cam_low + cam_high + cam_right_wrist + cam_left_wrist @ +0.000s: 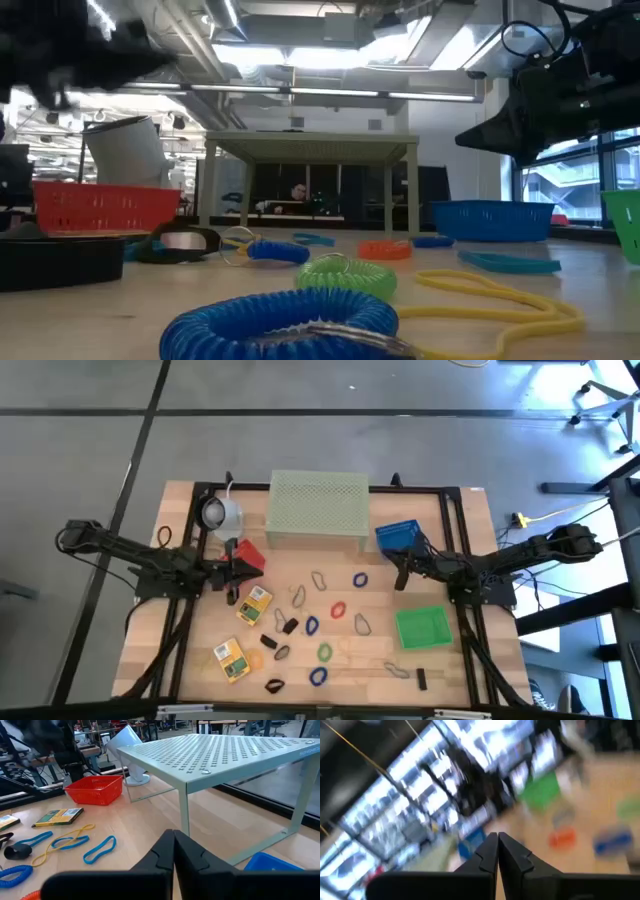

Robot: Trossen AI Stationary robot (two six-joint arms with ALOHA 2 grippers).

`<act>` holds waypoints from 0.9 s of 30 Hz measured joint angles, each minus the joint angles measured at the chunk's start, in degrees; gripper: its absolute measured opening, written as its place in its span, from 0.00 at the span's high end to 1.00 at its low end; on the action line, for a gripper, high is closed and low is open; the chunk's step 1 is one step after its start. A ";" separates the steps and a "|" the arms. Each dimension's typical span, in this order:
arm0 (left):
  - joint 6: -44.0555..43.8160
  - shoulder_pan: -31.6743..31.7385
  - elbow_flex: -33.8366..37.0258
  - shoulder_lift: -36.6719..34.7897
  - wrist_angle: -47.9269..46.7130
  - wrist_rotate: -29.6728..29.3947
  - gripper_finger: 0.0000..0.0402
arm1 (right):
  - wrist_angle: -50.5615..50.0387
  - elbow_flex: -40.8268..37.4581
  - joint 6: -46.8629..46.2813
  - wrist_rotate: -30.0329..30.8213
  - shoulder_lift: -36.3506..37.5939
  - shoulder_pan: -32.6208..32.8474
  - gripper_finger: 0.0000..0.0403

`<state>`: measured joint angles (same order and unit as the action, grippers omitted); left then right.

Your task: Pick & Place Office Desk Supplies

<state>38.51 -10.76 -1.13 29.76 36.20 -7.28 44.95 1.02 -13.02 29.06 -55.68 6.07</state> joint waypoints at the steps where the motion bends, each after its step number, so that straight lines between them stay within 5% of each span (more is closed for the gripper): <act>1: -2.71 0.00 0.00 0.00 2.67 1.95 0.99 | 0.00 0.00 0.00 0.00 0.00 0.00 0.98; 10: -31.42 0.00 0.00 0.02 10.31 9.96 0.99 | 0.00 0.00 0.02 0.02 -0.02 0.00 0.98; 27: -20.79 0.00 0.00 0.02 9.89 9.75 0.99 | -0.01 0.00 1.63 0.02 0.00 -0.01 0.98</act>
<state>17.72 -10.76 -1.13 29.78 46.09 2.47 44.94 1.02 -11.38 29.08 -55.68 6.06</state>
